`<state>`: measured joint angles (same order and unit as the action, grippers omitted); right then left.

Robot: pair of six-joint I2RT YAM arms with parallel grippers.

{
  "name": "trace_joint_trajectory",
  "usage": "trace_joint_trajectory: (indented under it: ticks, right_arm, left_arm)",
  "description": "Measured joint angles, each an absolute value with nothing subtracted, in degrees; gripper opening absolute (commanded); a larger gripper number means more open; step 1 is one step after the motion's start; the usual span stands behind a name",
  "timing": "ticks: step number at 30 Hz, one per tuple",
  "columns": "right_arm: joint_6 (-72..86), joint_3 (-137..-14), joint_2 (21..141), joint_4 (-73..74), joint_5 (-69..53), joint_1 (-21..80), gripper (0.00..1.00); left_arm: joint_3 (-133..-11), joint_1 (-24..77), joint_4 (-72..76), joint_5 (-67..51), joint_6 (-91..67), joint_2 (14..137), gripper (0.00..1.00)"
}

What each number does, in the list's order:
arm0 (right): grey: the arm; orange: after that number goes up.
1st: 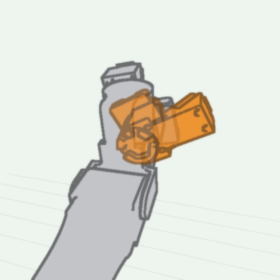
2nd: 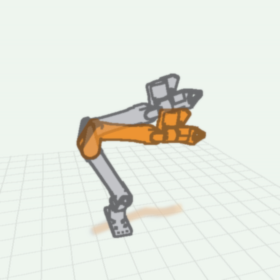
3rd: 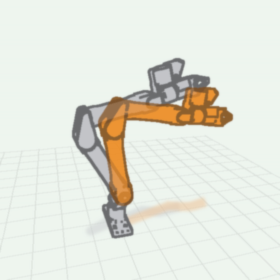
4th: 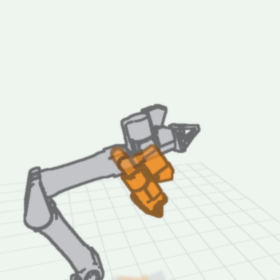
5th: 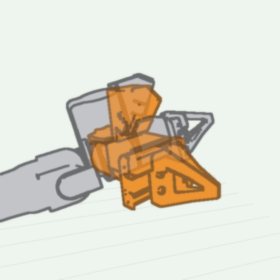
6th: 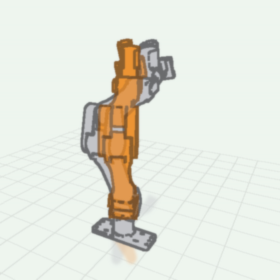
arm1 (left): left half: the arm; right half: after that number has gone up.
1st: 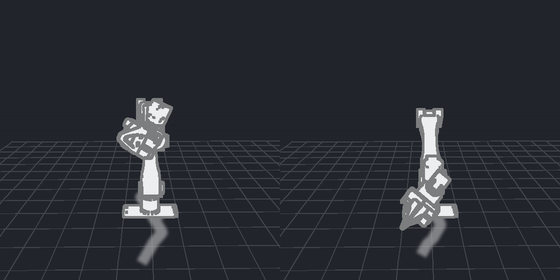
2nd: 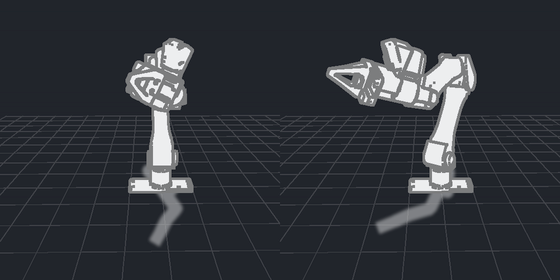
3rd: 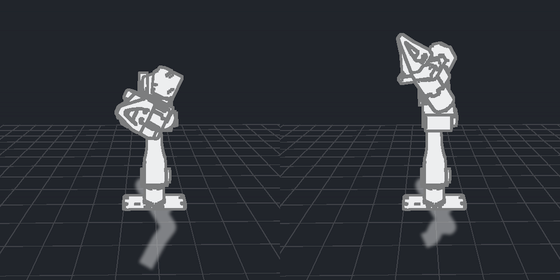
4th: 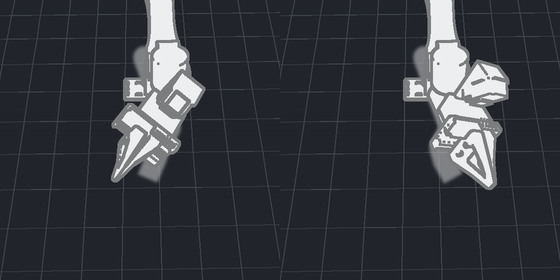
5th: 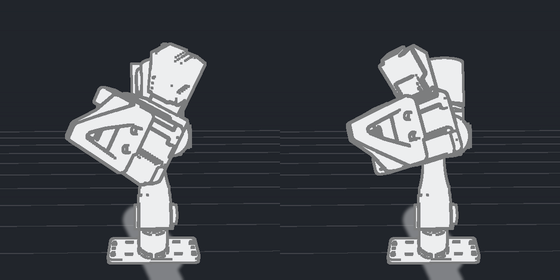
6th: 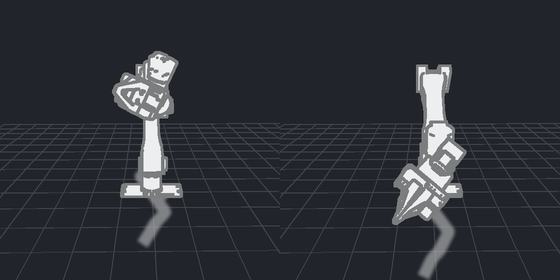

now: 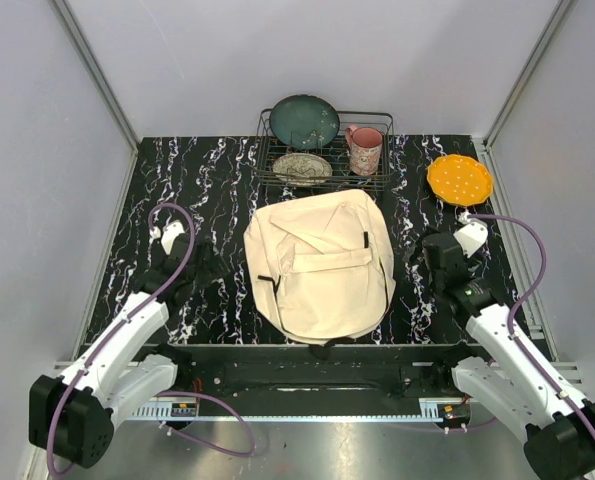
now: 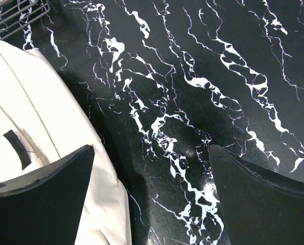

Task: Pack the student bag
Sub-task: Reset both arms

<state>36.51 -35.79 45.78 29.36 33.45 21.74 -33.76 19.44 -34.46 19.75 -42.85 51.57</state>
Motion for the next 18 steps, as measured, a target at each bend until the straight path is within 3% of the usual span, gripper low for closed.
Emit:
trace_joint_trajectory:
  ticks: [11,18]
  right_arm:
    - [31.1,-29.2,43.5,17.3,38.6,21.7,1.00]
    - [27.6,-25.5,49.3,6.5,42.4,21.7,1.00]
  left_arm:
    - [-35.0,19.4,-35.2,17.9,-43.5,47.4,0.99]
    - [-33.1,19.4,-36.5,15.7,-44.1,43.4,0.99]
